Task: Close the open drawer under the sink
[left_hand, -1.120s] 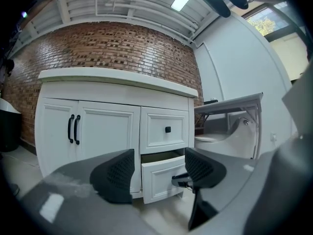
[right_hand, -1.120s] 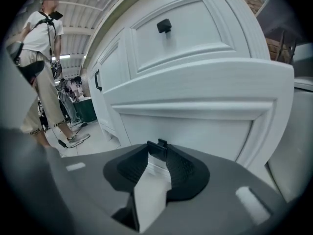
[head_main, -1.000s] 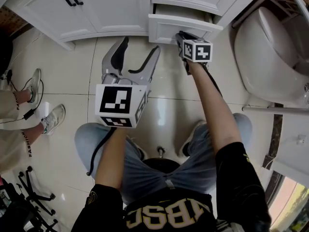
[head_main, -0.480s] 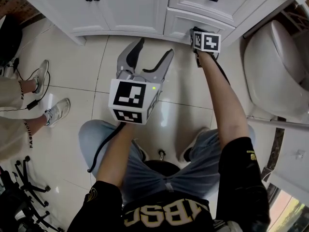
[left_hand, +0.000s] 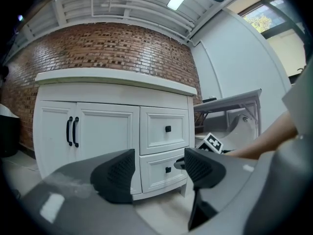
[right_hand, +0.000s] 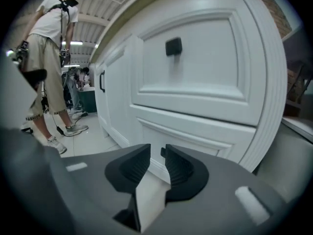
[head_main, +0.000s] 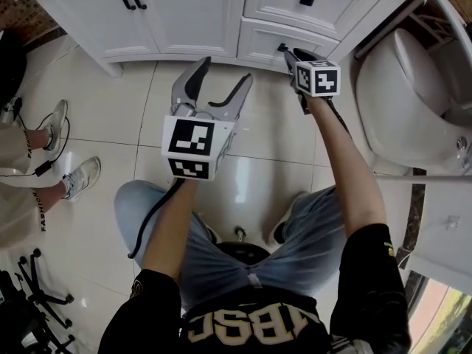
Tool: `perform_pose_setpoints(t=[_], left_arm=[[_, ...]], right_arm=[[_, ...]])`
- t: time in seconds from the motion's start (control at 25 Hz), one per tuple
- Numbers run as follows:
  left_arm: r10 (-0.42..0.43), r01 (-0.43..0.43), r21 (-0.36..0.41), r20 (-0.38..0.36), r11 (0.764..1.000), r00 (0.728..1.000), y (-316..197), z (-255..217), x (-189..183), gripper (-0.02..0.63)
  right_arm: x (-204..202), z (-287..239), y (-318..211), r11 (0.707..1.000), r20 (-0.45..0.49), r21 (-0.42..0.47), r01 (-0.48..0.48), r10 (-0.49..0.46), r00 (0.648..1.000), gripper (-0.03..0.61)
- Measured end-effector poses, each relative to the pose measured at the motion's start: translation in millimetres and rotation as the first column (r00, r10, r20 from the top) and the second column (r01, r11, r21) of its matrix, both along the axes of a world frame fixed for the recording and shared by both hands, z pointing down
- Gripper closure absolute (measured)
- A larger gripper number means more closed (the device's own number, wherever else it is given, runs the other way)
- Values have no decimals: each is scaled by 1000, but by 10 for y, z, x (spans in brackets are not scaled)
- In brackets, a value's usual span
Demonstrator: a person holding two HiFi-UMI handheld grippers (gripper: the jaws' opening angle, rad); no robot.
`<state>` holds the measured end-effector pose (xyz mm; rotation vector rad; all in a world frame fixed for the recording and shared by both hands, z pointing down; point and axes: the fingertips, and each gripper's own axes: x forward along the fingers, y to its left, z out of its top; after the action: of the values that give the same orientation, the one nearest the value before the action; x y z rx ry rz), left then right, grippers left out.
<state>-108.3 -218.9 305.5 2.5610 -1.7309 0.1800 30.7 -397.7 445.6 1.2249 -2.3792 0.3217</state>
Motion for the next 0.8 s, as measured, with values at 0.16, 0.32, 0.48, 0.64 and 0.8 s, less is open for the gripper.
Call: perform_pose_setpoints(t=[0.16, 0.32, 0.48, 0.64, 0.8], left_arm=[[3, -2, 24, -18, 1000, 1000, -10, -98, 31, 293], [-4, 5, 37, -25, 999, 1000, -23, -152, 40, 293], [-4, 5, 46, -21, 999, 1000, 32, -185, 79, 293], [0, 0, 48, 7, 999, 1000, 99, -158, 134, 293], [-41, 39, 81, 22, 996, 999, 122, -162, 122, 293]], right_arm=[[44, -616, 450, 997, 158, 78, -4, -8, 987, 482], [187, -1174, 976, 980, 241, 194, -35, -13, 970, 478], [397, -1562, 1386, 946, 270, 310, -99, 13, 963, 449], [535, -1689, 1589, 908, 239, 391, -147, 55, 970, 365], [665, -1668, 1720, 840, 108, 511, -182, 147, 983, 209]])
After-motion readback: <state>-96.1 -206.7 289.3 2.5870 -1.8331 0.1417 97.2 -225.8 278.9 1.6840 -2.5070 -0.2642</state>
